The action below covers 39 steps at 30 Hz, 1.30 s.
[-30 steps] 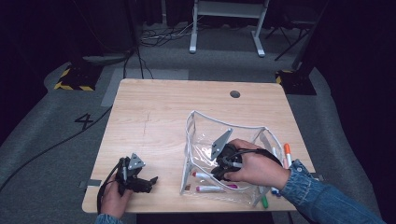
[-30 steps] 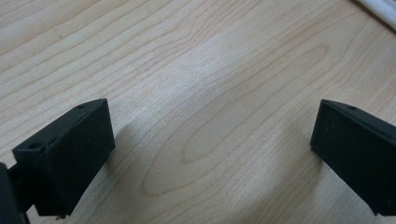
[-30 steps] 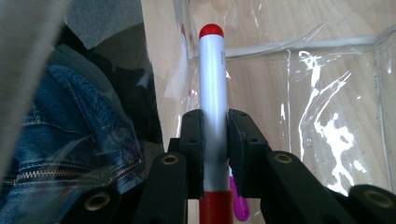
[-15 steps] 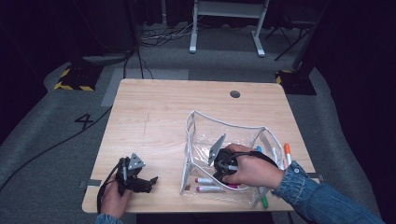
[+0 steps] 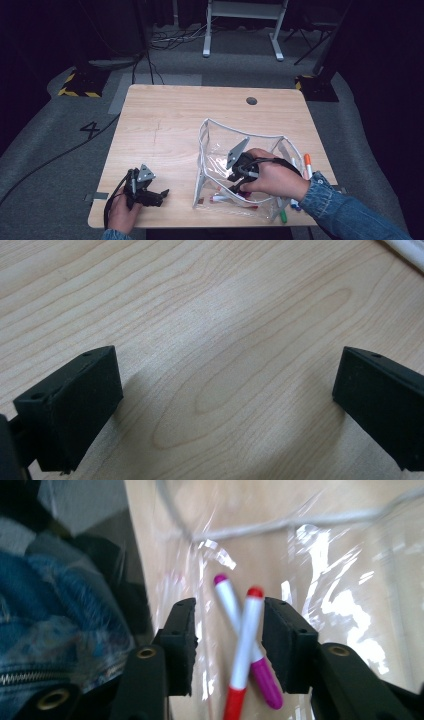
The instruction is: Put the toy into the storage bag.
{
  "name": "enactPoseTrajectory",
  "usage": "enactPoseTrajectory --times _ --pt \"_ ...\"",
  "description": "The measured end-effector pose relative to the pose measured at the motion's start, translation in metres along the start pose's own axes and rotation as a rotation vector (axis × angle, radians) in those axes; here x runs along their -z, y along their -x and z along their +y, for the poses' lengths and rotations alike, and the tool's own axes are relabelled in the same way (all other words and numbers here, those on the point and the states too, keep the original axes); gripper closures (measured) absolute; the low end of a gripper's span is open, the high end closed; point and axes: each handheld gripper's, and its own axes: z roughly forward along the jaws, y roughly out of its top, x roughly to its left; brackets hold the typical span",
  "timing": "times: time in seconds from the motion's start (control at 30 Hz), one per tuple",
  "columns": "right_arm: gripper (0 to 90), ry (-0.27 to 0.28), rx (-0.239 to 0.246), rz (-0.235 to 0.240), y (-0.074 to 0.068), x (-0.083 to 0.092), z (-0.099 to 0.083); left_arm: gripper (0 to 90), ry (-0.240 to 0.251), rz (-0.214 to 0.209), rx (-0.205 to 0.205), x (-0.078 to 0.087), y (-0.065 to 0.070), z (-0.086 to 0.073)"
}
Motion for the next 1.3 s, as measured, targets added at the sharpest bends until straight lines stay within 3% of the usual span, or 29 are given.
enactPoseTrajectory --times 0.03,0.07,0.13,0.23,0.3,0.37,0.4,0.6,0.63,0.73,0.77,0.83,0.87,1.0,1.03,1.17,1.2,1.3 --pt "55.5 0.064 -0.007 -0.032 0.002 0.011 0.001 0.0 0.000 0.000 -0.001 0.000 0.000 0.000" --pt "55.5 0.064 -0.007 -0.032 0.002 0.011 0.001 0.0 0.000 0.000 -0.001 0.000 0.000 0.000" --pt "54.8 0.139 -0.012 -0.078 0.004 0.027 0.000 0.0 0.000 0.000 -0.001 0.000 0.000 0.000" --pt "54.6 0.175 -0.028 -0.101 0.004 0.039 -0.002 0.0 0.000 0.000 -0.001 0.000 0.000 0.000" --pt "54.4 0.231 -0.053 -0.141 0.006 0.057 -0.009 0.0 0.000 0.000 -0.001 0.000 0.000 0.000" --pt "54.3 0.241 -0.059 -0.150 0.007 0.061 -0.011 0.0 0.000 0.000 -0.001 0.000 0.000 0.000" --pt "54.3 0.266 -0.079 -0.173 0.008 0.073 -0.018 0.0 0.000 0.001 -0.001 0.000 0.000 0.000" --pt "54.4 0.308 -0.134 -0.229 0.013 0.100 -0.041 0.0 0.000 0.000 -0.001 0.000 0.000 0.000" --pt "54.4 0.332 -0.163 -0.257 0.014 0.111 -0.053 0.0 0.000 0.001 -0.001 0.000 0.000 0.000" --pt "54.4 0.341 -0.185 -0.274 0.015 0.119 -0.063 0.0 0.000 0.001 -0.001 0.000 0.000 0.000" --pt "54.5 0.358 -0.209 -0.300 0.016 0.128 -0.074 0.0 0.000 0.001 -0.001 0.000 0.000 0.000" --pt "54.5 0.364 -0.222 -0.311 0.017 0.131 -0.081 0.0 0.000 0.001 -0.001 0.000 0.000 0.000" --pt "54.5 0.377 -0.260 -0.335 0.019 0.139 -0.095 0.0 0.000 0.001 -0.001 0.000 0.000 0.000" --pt "54.3 0.393 -0.309 -0.365 0.022 0.145 -0.111 0.0 0.000 0.001 -0.001 0.000 0.000 0.000" --pt "54.3 0.397 -0.346 -0.384 0.023 0.149 -0.122 0.0 0.000 0.001 -0.001 0.000 0.000 0.000" --pt "54.3 0.399 -0.383 -0.417 0.026 0.152 -0.138 0.0 0.000 0.000 -0.001 0.000 0.000 0.000" --pt "54.3 0.404 -0.417 -0.428 0.029 0.152 -0.149 0.0 0.000 0.001 -0.001 0.000 0.000 0.000" --pt "53.6 0.393 -0.454 -0.460 0.034 0.150 -0.166 0.0 0.000 0.001 -0.001 0.000 0.000 0.000"
